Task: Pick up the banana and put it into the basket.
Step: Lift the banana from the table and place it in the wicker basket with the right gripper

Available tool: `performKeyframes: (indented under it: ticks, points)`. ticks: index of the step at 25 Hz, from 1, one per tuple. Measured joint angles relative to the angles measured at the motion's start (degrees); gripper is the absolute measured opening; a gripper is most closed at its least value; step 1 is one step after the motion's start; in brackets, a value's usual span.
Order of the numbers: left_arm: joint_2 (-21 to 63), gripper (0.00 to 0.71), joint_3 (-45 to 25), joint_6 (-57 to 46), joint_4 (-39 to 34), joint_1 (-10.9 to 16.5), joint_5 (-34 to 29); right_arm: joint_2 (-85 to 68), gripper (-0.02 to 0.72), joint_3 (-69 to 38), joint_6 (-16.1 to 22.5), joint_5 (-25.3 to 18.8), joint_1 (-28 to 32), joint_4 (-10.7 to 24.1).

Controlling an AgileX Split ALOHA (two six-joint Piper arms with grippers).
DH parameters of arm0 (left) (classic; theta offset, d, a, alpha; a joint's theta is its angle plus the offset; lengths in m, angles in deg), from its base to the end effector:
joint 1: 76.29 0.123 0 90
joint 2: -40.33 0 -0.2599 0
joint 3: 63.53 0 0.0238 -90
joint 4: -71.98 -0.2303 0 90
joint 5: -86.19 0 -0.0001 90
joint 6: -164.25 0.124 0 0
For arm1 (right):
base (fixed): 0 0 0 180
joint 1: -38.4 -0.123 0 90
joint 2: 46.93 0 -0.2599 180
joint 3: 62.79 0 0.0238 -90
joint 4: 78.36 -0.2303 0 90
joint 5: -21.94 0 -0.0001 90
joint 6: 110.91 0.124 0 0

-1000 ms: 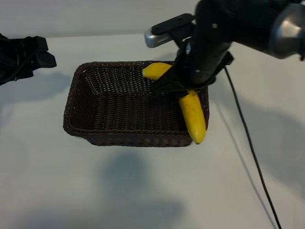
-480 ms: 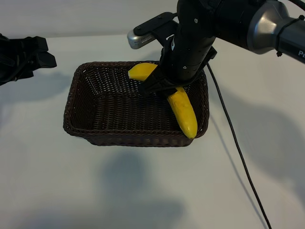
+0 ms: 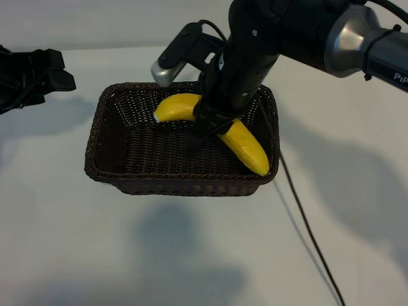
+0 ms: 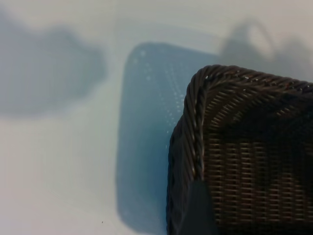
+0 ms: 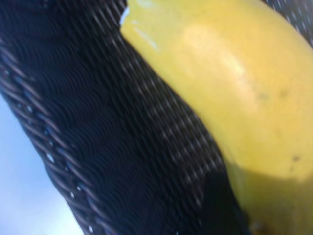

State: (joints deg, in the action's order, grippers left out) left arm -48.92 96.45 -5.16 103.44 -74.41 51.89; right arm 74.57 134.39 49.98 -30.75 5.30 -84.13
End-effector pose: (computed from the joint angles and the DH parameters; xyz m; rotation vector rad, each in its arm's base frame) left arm 0.2998 -0.0267 0.2392 -0.2496 2.4262 -0.4756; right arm 0.3408 0.2340 0.1970 -1.1537 2.4944 0.1943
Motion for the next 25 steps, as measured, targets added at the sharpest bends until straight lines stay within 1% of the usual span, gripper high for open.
performKeyframes:
  ticks: [2, 5, 9, 11, 16, 21, 25]
  points:
    - [0.00, 0.588, 0.00, 0.00, 0.00, 0.00, -0.41, 0.00, 0.399, 0.00, -0.74, 1.40, -0.54, -0.20]
    - [0.00, 0.588, 0.00, 0.00, 0.00, 0.00, -1.06, 0.00, 0.399, 0.00, -2.23, 3.00, -1.08, -1.57]
    - [0.00, 0.588, 0.00, 0.00, 0.00, 0.00, -1.06, 0.00, 0.399, 0.00, -5.80, 4.78, -1.15, -4.25]
    - [0.00, 0.588, 0.00, 0.00, 0.00, 0.00, -1.06, 0.00, 0.399, 0.00, -7.39, 5.57, -1.15, -4.65]
    - [0.00, 0.588, 0.00, -0.05, 0.00, 0.00, -1.06, 1.13, 0.399, 0.01, -8.35, 6.87, -1.15, -5.69]
    - [0.00, 0.588, 0.00, -0.05, 0.00, 0.00, -1.06, 4.42, 0.399, 0.07, -8.84, 8.02, -1.15, -5.71]
    - [0.00, 0.588, 0.00, -0.05, 0.00, 0.00, -1.06, 6.54, 0.399, 0.07, -9.94, 9.86, -1.15, -5.71]
